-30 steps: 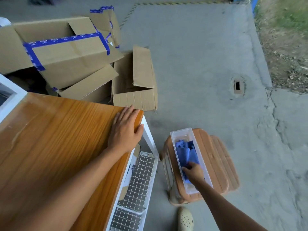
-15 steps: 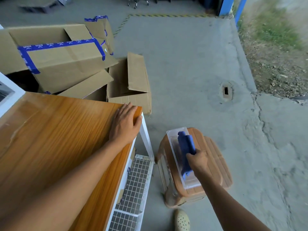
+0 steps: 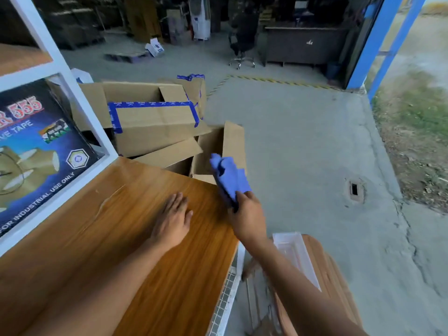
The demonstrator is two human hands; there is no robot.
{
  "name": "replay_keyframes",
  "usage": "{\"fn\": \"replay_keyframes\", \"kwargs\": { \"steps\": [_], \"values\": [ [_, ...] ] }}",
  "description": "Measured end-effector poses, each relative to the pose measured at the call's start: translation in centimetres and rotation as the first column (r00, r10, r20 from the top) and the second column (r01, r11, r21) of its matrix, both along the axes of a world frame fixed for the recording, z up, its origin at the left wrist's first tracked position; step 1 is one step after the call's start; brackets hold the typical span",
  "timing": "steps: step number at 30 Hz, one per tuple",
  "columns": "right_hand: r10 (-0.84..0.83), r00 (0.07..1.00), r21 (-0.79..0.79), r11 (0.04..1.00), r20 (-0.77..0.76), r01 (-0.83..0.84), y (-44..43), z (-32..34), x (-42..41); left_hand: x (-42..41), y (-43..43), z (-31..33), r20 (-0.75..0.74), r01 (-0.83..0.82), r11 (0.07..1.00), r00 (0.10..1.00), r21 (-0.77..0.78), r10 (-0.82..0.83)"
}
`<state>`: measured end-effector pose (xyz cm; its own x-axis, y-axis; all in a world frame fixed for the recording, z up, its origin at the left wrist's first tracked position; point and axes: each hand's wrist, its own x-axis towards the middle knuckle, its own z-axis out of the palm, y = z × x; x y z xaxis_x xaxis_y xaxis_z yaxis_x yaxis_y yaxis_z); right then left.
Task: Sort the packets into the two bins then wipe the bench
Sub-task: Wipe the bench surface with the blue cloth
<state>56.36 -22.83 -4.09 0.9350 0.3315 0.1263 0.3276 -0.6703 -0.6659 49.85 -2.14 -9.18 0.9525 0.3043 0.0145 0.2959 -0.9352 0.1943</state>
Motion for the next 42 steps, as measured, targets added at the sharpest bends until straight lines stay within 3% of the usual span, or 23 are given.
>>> {"fn": "replay_keyframes", "kwargs": {
  "steps": [3,7,11,15,18,21,23,25,29,32,35,37,42],
  "values": [
    [0.178,0.98,-0.299,0.934,-0.093,-0.198,3.2,-1.9,-0.4,-0.8,2.6,-0.4,0.012,-0.021,1.0,1.0,0.015,0.021],
    [0.159,0.978,-0.379,0.92,0.138,-0.096,4.5,-1.6,2.1,-1.0,3.1,-0.5,0.035,-0.071,0.997,0.997,0.03,0.07],
    [0.184,0.983,-0.562,0.813,0.0,-0.152,6.3,-4.5,2.5,-1.0,3.1,-0.8,0.051,-0.143,0.987,0.989,0.069,0.14],
    [0.376,0.927,-0.57,0.761,-0.002,-0.31,8.2,-5.0,0.2,-1.1,3.0,-0.7,0.028,-0.185,0.981,0.983,0.06,0.183],
    [0.437,0.898,-0.58,0.745,0.05,-0.33,5.9,-5.4,1.5,-1.7,4.3,-1.0,0.034,-0.097,0.995,0.995,0.031,0.096],
    [0.182,0.978,-0.572,0.815,0.1,-0.093,4.9,-5.7,3.1,-2.8,8.0,-0.8,-0.006,0.035,0.999,0.999,0.034,-0.035],
    [-0.002,0.997,-0.579,0.814,0.073,0.044,7.0,-5.4,2.7,-3.3,10.4,-0.7,-0.009,-0.012,0.999,1.0,0.036,0.012],
    [-0.077,0.997,-0.575,0.814,0.028,0.079,10.3,-5.2,2.2,-3.1,11.3,-0.8,0.023,-0.115,0.992,0.993,0.043,0.114],
    [0.183,0.983,-0.581,0.8,0.0,-0.149,14.3,-5.2,2.2,-2.8,10.9,-1.0,0.04,-0.328,0.941,0.944,0.082,0.326],
    [0.436,0.9,-0.613,0.716,0.017,-0.335,13.2,-5.5,3.3,-3.0,12.3,-0.6,0.063,-0.467,0.883,0.884,0.05,0.464],
    [0.374,0.927,-0.625,0.722,-0.009,-0.297,14.7,-5.2,4.6,-4.0,14.8,-1.1,0.052,-0.375,0.92,0.927,0.114,0.371],
    [0.273,0.961,-0.618,0.749,-0.044,-0.241,18.3,-4.7,4.3,-4.6,15.9,-1.1,0.049,-0.424,0.899,0.906,0.105,0.422],
    [0.552,0.833,-0.607,0.674,0.034,-0.421,24.0,-5.3,4.3,-4.0,16.0,-0.7,0.049,-0.732,0.68,0.682,0.047,0.73]
  ]
}}
